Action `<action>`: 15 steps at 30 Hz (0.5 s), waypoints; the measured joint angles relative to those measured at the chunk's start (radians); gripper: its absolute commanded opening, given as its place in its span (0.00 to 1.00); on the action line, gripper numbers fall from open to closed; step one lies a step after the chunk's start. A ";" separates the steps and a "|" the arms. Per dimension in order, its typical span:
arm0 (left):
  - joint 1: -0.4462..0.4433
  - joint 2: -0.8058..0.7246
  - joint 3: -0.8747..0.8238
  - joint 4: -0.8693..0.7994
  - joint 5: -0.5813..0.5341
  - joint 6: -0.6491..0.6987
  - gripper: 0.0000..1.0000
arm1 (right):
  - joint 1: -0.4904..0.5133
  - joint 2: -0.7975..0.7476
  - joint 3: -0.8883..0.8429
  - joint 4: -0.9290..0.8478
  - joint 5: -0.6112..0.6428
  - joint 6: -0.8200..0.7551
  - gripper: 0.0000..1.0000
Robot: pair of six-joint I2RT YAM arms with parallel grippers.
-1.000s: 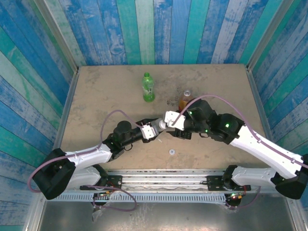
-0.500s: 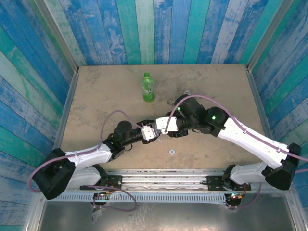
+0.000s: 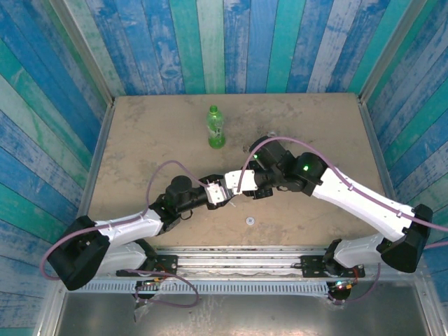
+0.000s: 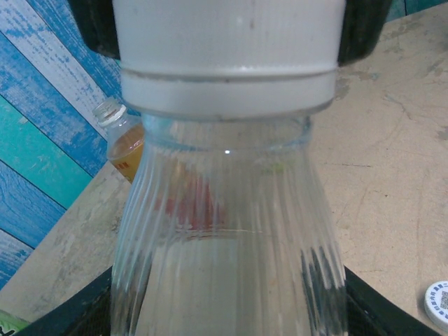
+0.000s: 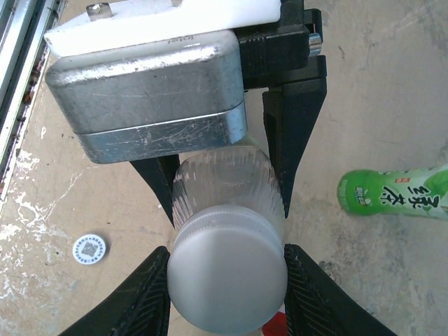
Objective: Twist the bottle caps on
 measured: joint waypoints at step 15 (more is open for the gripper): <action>0.000 0.000 0.000 -0.019 0.013 -0.018 0.33 | 0.008 0.003 -0.001 -0.001 0.031 0.273 0.10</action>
